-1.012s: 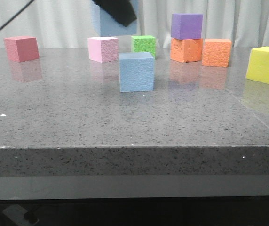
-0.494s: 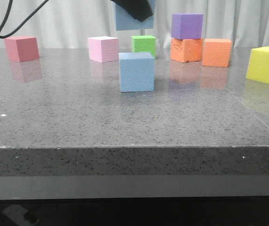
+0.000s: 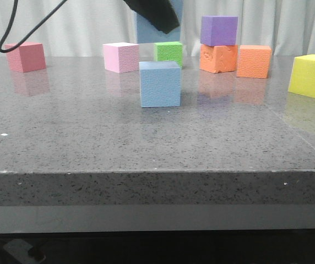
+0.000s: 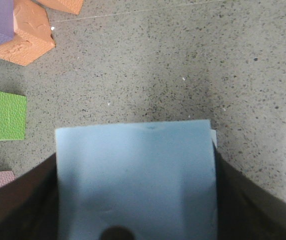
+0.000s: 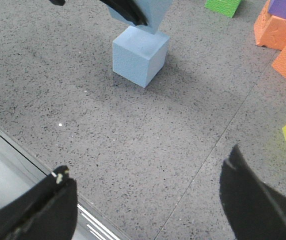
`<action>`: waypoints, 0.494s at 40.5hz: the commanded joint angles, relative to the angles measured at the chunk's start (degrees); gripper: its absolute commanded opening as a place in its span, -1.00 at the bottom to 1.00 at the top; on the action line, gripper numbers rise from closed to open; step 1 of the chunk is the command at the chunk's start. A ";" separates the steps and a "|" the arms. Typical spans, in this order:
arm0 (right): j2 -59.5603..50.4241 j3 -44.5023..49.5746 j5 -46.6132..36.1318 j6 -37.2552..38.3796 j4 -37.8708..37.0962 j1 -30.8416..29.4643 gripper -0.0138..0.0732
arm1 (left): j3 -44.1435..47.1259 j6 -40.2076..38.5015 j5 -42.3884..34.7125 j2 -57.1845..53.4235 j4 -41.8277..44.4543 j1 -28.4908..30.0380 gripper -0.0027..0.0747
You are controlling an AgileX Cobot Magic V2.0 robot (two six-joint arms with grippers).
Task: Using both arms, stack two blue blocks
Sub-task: 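Lower the held cube onto the placed light-blue cube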
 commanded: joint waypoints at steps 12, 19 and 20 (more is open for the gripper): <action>-0.50 -1.51 -3.74 -0.58 -0.01 0.06 0.68 | -0.24 -0.15 -3.72 -1.64 -1.70 -0.34 0.02; -0.50 -1.51 -3.74 -0.58 -0.01 0.06 0.68 | 0.49 -0.15 -2.87 -1.61 -1.25 -0.34 0.02; -0.50 -1.51 -3.74 -0.58 -0.01 0.06 0.68 | 0.49 -0.15 -2.99 -1.61 -1.14 -0.34 0.02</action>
